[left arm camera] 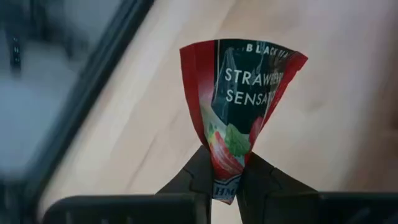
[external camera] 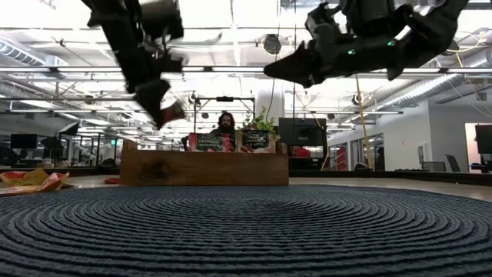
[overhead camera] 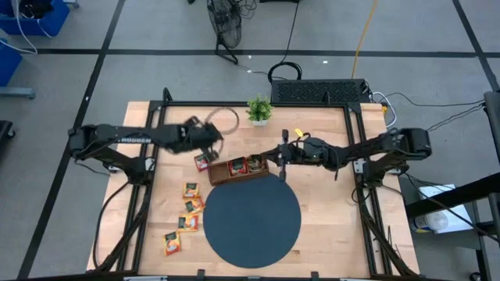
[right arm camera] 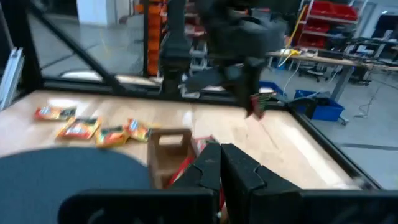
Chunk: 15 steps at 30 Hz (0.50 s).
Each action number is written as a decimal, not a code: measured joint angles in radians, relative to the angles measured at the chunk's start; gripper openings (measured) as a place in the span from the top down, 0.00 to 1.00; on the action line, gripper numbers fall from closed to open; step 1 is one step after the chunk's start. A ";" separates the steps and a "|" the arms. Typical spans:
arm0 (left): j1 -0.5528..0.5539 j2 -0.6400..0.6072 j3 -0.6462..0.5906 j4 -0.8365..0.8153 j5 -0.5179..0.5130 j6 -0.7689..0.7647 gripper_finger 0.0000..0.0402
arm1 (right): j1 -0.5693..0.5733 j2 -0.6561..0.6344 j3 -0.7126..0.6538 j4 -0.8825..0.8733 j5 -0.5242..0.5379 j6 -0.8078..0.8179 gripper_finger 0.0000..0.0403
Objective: Pick & Place Tea
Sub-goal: Put the top red tea bag into the middle slot of the wooden organizer
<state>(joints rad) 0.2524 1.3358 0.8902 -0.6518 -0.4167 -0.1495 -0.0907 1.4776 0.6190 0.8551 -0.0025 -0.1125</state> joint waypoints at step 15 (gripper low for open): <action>-0.352 0.133 0.003 0.446 -0.164 0.391 0.89 | -0.059 0.318 0.154 0.209 -0.158 0.273 0.51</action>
<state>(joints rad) -0.0991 1.4688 0.8928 -0.2061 -0.5804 0.2419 -0.1498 1.7955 0.7734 1.0644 -0.1600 0.1604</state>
